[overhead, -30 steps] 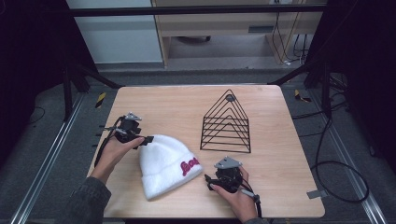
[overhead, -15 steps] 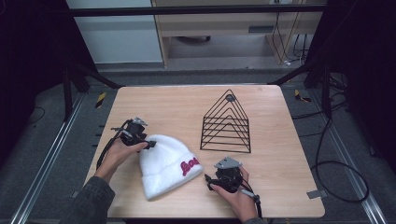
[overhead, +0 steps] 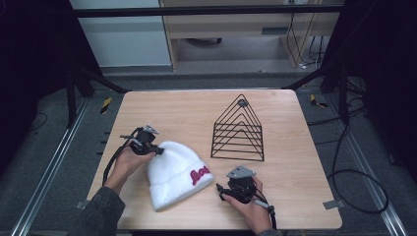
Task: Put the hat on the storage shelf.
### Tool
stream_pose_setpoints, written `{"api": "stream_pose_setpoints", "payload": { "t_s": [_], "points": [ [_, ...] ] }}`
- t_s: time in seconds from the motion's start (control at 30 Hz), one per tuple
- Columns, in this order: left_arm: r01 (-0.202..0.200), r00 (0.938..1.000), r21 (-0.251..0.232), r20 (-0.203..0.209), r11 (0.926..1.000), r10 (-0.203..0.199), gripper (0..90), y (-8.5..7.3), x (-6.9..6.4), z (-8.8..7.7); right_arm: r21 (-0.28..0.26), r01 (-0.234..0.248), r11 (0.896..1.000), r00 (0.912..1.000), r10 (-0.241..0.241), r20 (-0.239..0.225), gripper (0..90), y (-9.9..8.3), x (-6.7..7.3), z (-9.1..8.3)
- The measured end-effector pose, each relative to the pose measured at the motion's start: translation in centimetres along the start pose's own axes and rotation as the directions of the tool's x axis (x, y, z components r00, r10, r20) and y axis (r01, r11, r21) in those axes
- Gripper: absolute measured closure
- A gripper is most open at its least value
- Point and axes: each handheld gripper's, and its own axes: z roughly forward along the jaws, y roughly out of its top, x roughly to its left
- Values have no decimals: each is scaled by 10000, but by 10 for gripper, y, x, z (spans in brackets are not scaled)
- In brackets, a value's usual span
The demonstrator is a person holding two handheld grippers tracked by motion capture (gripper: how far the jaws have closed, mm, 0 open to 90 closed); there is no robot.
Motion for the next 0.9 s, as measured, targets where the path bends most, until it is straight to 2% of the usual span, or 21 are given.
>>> {"api": "stream_pose_setpoints", "payload": {
  "t_s": [0.03, 0.1, 0.13, 0.17, 0.2, 0.23, 0.4, 0.43, 0.47, 0.53, 0.57, 0.73, 0.8, 0.9],
  "points": [
    [0, 10000, 0, 0, 10000, 0, 802, 0, 0, 0, 0, 0, 10000, 10000, 0, 0, 252, 0, 0, 0],
    [-107, 9999, -248, -102, 9996, 105, 804, 2, -4, -8, -6, 38, 10000, 10000, -38, -7, 256, -1, 0, -1],
    [-211, 9995, -579, -242, 9981, 197, 808, 4, -10, -18, -14, 75, 10000, 10000, -75, 3, 258, -1, -1, -2],
    [-211, 9995, -579, -242, 9981, 197, 809, 4, -10, -18, -4, 63, 10000, 10000, -63, 4, 258, -2, -1, -2],
    [-369, 9985, -866, -443, 9956, 332, 810, 5, -17, -27, -19, 69, 10000, 10000, -69, -3, 258, -2, -1, -2],
    [-369, 9985, -866, -443, 9956, 332, 811, 5, -17, -27, -19, 69, 10000, 10000, -69, -3, 258, -2, -1, -2],
    [-791, 9949, -1484, -735, 9858, 687, 814, 6, -31, -51, -7, 17, 10000, 10000, -17, -25, 258, -2, -1, -2],
    [-1010, 9923, -1715, -883, 9800, 868, 814, 5, -38, -60, -19, 60, 10000, 10000, -60, -9, 258, -2, -1, -2],
    [-1010, 9923, -1715, -883, 9800, 868, 815, 5, -38, -60, -19, 60, 10000, 10000, -60, -9, 258, -2, -1, -2],
    [-1216, 9903, -2146, -922, 9691, 1038, 815, 4, -47, -74, -4, 41, 10000, 10000, -41, -8, 258, -2, -1, -2],
    [-1216, 9903, -2146, -922, 9691, 1038, 815, 4, -47, -74, -4, 41, 10000, 10000, -41, -8, 258, -2, -1, -2],
    [-1653, 9838, -2673, -1131, 9493, 1394, 816, 6, -59, -95, 8, -2, 10000, 10000, 2, 45, 255, -1, -1, -2],
    [-1798, 9810, -2789, -1222, 9433, 1509, 816, 9, -62, -105, 27, -21, 10000, 10000, 21, 17, 222, -1, -1, -2],
    [-1961, 9778, -3103, -1336, 9302, 1616, 817, 14, -67, -120, 128, -209, 9997, 9998, 210, -58, 174, 0, -4, -3]
  ]
}}
